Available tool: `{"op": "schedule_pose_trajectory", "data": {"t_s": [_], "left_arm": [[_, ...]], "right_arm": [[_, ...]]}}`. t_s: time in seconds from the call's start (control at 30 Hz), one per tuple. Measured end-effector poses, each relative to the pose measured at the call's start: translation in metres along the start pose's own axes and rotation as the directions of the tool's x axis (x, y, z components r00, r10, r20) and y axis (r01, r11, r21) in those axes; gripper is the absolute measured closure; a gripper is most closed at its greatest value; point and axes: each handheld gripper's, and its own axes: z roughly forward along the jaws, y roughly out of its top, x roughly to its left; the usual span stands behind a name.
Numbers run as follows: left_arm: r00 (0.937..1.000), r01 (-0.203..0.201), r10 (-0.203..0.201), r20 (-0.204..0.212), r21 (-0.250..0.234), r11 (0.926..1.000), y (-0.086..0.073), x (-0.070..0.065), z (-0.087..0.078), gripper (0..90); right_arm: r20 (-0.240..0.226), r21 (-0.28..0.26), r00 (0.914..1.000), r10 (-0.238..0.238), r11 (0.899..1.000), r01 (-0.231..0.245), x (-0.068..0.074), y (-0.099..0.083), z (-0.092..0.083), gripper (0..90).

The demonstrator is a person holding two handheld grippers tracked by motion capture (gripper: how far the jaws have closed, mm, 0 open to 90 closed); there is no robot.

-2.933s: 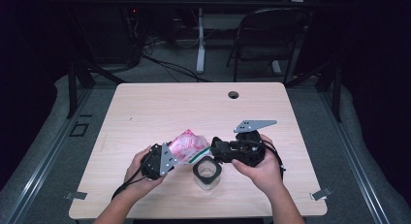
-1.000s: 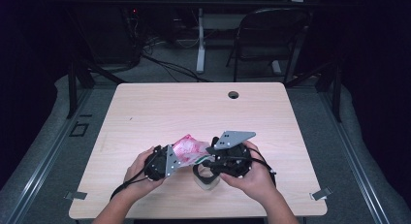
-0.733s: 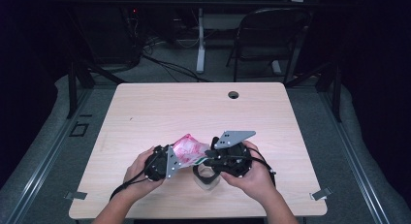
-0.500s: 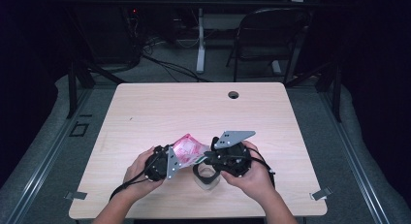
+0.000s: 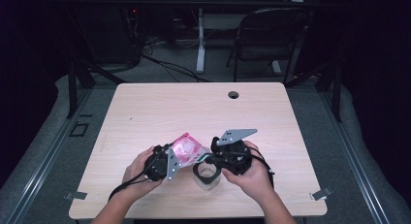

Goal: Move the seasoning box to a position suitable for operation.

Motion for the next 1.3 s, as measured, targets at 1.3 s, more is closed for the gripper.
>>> {"op": "schedule_pose_trajectory", "data": {"t_s": [1.3], "left_arm": [[0.9891,-0.147,0.147,-0.005,0.053,0.9877,0.017,0.003,-0.009,59.0]], "right_arm": [[-0.074,0.0,0.9876,0.138,0.99,-0.138,-0.019,-0.018,-0.006,90.0]]}}
